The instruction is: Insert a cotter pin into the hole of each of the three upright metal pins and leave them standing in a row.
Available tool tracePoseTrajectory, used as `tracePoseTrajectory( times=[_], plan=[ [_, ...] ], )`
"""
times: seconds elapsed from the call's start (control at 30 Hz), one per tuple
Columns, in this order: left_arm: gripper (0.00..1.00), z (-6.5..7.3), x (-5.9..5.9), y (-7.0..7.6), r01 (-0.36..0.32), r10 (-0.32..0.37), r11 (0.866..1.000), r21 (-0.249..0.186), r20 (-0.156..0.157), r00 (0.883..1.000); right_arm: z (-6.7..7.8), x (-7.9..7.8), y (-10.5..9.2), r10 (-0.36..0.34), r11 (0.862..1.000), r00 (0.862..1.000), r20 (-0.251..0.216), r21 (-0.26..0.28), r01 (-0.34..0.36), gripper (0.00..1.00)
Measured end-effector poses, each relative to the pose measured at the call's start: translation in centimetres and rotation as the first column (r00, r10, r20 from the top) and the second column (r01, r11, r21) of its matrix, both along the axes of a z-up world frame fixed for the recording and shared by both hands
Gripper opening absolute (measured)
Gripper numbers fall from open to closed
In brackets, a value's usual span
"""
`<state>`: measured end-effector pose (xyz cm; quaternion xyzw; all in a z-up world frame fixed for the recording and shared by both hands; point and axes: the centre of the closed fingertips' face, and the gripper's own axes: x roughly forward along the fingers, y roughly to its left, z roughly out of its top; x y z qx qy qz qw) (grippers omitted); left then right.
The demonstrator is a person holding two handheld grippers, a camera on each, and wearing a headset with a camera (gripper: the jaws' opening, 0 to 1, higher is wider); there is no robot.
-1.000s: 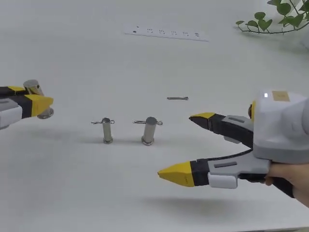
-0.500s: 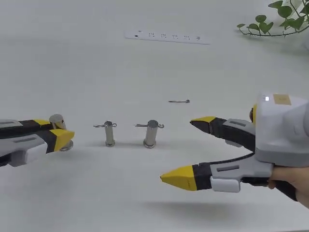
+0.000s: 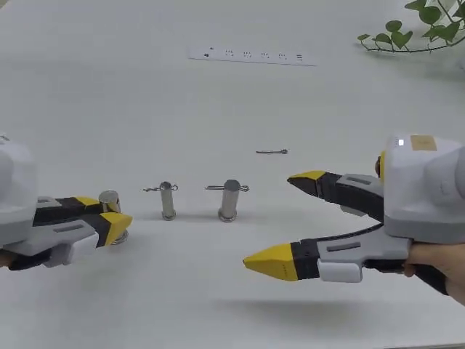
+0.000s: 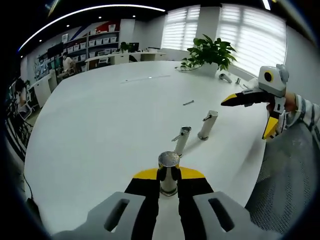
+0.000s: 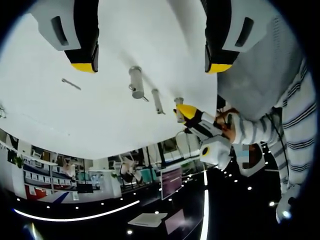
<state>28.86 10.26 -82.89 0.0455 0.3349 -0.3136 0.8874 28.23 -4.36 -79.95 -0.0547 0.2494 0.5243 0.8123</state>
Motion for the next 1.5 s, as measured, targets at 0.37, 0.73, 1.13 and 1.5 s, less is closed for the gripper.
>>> tracePoseTrajectory(
  times=[0.37,0.73,1.13,1.5],
  plan=[
    [0.11,-0.6,-0.2,-0.4,0.016,-0.016,1.0,0.008,-0.021,1.0,0.3,0.3,0.1,0.006,1.0,1.0,0.008,0.006,-0.006,0.88],
    [0.11,-1.1,-0.3,-0.7,0.039,-0.039,0.999,0.034,-0.005,0.999,0.2,0.4,-0.2,0.002,1.0,1.0,0.009,0.006,-0.002,0.88],
    [0.12,-1.2,-0.9,-0.6,0.037,-0.037,0.999,0.0,-0.047,0.998,0.1,0.3,0.0,0.003,1.0,1.0,0.008,0.005,-0.003,0.88],
    [0.15,-1.1,-1.1,-1.0,0.038,-0.04,0.999,-0.02,-0.061,0.997,0.2,0.2,0.0,0.001,1.0,1.0,0.012,0.006,-0.001,0.88]
  ],
)
